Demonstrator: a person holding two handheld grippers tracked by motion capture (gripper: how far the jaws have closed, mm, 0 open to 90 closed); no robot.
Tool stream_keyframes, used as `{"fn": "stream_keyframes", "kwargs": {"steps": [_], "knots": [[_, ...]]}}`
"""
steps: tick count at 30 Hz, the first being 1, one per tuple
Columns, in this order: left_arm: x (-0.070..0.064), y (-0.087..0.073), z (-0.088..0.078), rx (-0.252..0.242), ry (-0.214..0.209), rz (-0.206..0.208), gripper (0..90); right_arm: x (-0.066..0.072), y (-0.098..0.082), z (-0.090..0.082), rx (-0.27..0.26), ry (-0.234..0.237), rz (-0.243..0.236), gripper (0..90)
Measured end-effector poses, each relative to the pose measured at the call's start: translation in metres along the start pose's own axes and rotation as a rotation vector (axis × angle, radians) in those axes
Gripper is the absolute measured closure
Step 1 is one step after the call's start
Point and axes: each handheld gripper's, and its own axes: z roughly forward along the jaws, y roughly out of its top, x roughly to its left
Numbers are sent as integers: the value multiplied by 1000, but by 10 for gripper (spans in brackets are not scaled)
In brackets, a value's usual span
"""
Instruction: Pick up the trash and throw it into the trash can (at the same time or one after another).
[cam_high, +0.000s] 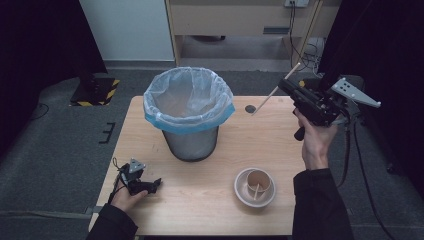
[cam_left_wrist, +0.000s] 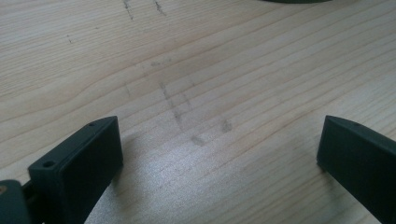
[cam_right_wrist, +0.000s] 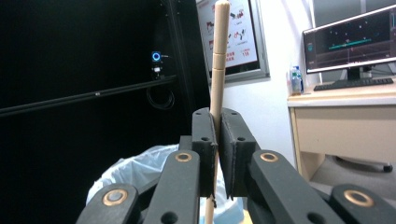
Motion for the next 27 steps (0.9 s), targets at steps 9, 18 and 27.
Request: {"fn": "stream_keyframes", "kwargs": {"steps": [9,18,27], "knots": [[0,0,0,0,-1,1,0,11,16,21,5,13,-33,851],[0,0,0,-1,-1,0,0,20,24,36,-14,27,-37,852],[0,0,0,-2,-1,1,0,30,30,57,-23,43,-36,851]]}}
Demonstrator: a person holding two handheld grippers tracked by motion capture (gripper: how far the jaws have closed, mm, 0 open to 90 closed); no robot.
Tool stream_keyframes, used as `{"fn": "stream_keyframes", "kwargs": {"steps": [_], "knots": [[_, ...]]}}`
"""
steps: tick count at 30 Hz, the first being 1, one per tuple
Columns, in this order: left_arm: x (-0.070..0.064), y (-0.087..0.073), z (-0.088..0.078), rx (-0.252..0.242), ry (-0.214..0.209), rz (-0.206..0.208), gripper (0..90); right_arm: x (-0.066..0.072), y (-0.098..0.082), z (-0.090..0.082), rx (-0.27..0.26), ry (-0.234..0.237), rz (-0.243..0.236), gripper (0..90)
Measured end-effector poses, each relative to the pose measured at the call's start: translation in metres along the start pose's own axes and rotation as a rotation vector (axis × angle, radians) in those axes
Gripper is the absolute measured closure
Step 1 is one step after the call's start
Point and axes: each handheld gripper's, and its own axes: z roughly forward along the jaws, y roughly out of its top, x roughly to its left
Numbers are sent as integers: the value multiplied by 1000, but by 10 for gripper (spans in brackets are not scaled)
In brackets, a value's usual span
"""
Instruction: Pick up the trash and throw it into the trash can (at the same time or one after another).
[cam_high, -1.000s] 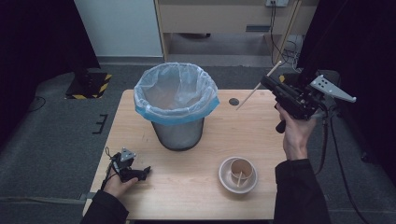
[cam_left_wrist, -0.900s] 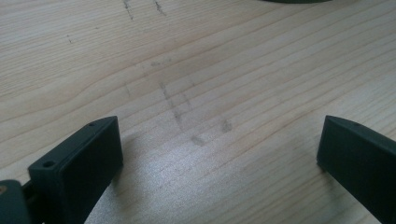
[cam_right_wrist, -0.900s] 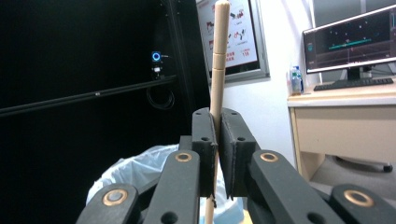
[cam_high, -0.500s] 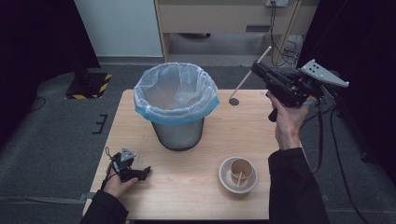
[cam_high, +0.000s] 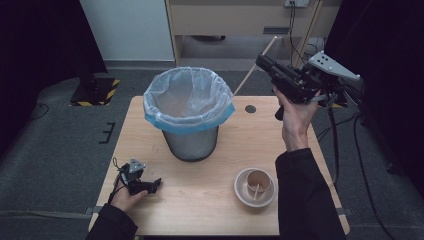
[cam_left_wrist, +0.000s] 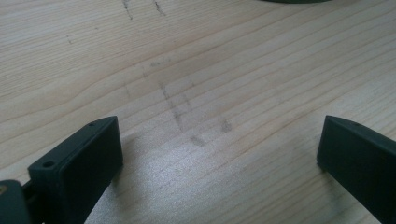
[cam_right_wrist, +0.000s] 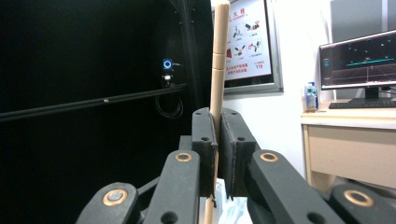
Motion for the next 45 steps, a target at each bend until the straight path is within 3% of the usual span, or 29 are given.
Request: {"fn": "stream_keyframes", "kwargs": {"steps": [14,21,27,41,45], "knots": [[0,0,0,1,-2,2,0,9,-12,33,29,8,1,851],[0,0,0,0,-3,3,0,16,-19,53,62,13,-23,851],[0,0,0,0,-3,3,0,19,-22,63,64,19,-13,851],[0,0,0,2,-4,3,0,20,-45,85,143,-4,-28,849],[0,0,0,0,-4,3,0,19,-51,92,158,-9,-25,797]]}}
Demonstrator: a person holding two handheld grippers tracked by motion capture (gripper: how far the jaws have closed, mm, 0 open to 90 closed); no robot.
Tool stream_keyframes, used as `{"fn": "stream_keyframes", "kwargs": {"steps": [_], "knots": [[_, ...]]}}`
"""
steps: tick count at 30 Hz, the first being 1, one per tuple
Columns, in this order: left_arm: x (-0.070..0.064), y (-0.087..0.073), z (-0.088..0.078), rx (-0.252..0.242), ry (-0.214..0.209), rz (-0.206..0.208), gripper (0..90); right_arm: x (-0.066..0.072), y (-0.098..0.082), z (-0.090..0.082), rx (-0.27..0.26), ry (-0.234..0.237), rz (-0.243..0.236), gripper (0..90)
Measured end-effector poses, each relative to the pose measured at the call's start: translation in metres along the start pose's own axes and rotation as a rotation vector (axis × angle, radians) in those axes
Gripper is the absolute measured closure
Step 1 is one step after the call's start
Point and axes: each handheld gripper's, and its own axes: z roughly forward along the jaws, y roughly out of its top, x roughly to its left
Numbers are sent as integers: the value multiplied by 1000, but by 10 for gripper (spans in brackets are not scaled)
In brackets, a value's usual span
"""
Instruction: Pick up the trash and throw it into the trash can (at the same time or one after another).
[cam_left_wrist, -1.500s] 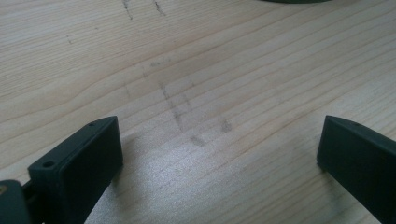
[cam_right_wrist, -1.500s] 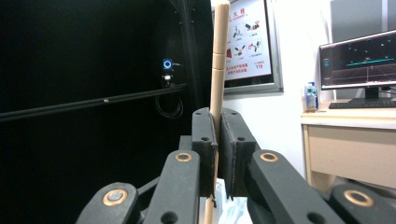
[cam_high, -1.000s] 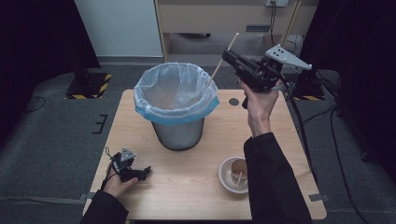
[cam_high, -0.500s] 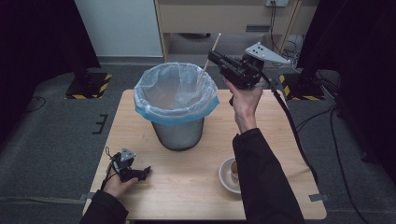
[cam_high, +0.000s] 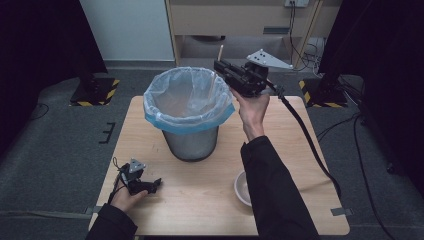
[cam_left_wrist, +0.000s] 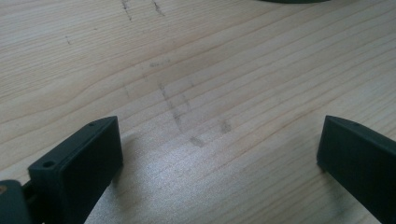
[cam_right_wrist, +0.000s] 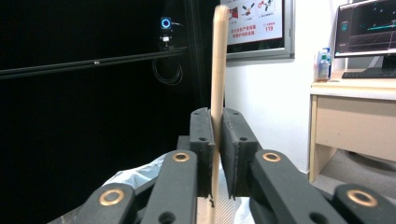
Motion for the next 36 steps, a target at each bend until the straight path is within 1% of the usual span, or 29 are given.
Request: {"fn": "stream_keyframes", "kwargs": {"steps": [1,2,3,4,7,8,10,11,13,14,15,16,17,18,19,20,21,23,25,26,28,29,30,31,32,33,34,35,36], "knots": [[0,0,0,0,0,0,0,0,-1,1,1,0,0,750],[0,0,0,0,0,1,0,1,-3,4,5,-5,-3,672],[0,0,0,0,0,0,0,1,-3,4,4,-4,-10,650],[0,0,0,0,-1,0,0,1,-3,4,4,-4,-10,650],[0,0,0,0,-1,0,0,0,-2,4,-6,2,4,561],[0,0,0,0,0,1,0,-1,1,0,-20,-1,10,527],[0,0,0,1,-1,2,0,-2,3,-2,-26,-2,11,513],[0,0,0,0,0,1,0,-4,9,-8,-37,-11,11,464],[0,0,0,1,0,2,0,-5,11,-11,-40,-15,8,452],[0,0,0,0,0,1,0,-7,14,-14,-42,-21,5,433],[0,0,0,0,0,1,0,-10,19,-23,-48,-34,0,393],[0,0,0,0,0,1,0,-10,19,-23,-48,-34,0,393],[0,0,0,2,-1,2,0,-13,24,-35,-52,-46,0,362],[0,0,0,-1,0,1,0,-15,25,-39,-54,-49,-3,347],[0,0,0,0,0,1,0,-15,25,-39,-54,-49,-3,347],[0,0,0,0,0,0,0,-18,26,-51,-58,-63,-8,329],[0,0,0,0,0,0,0,-18,26,-51,-58,-63,-8,329],[0,0,0,0,0,1,0,-21,25,-64,-57,-68,-8,316],[0,0,0,0,0,1,0,-25,21,-84,-48,-82,-30,300],[0,0,0,0,0,1,0,-25,21,-84,-48,-82,-30,300],[0,0,0,1,0,2,0,-26,15,-98,-43,-90,-44,292],[0,0,0,1,0,2,0,-27,8,-109,-26,-91,-50,290],[0,0,0,1,0,2,0,-27,8,-109,-26,-91,-50,290],[0,0,0,1,0,1,0,-29,-1,-121,-17,-97,-53,289],[0,0,0,1,0,1,0,-29,-1,-121,-17,-97,-53,289],[0,0,0,1,0,1,0,-31,-11,-134,-13,-103,-47,287],[0,0,0,1,0,1,0,-31,-15,-138,-12,-106,-43,286],[0,0,0,1,1,1,0,-31,-15,-138,-12,-106,-43,286],[0,0,0,1,0,1,0,-33,-21,-144,-13,-106,-36,286]]}}
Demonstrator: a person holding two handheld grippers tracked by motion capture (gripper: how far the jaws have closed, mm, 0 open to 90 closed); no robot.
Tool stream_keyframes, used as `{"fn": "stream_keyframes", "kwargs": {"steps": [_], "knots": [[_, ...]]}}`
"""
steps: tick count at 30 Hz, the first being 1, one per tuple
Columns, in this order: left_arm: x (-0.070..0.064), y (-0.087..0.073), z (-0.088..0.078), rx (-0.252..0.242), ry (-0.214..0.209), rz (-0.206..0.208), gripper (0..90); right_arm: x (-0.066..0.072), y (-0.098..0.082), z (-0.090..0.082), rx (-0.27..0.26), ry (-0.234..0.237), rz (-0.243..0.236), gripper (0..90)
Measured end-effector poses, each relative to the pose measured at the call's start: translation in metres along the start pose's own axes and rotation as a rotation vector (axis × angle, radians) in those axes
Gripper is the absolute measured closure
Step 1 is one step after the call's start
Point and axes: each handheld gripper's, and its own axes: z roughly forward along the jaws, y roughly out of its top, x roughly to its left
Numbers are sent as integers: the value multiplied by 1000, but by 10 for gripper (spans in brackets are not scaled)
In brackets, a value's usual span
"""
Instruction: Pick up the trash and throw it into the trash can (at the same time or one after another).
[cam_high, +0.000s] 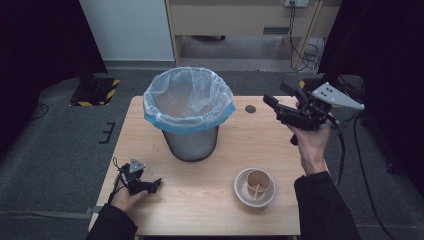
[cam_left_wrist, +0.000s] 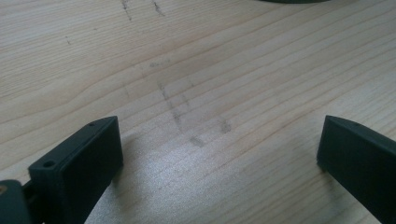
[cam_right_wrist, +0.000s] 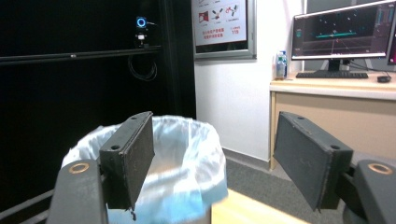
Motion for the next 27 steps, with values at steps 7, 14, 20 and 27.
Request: {"fn": "stream_keyframes", "kwargs": {"steps": [7,14,20,27], "knots": [[0,0,0,0,1,-1,0,-10,-55,-38,47,-12,48,304],[-1,0,0,-1,2,-2,0,-15,-92,-67,121,-31,38,319],[-1,0,0,-1,2,-2,0,-11,-111,-86,170,-24,8,316],[-1,0,0,-1,2,-2,0,-7,-131,-101,207,-5,-1,313]]}}
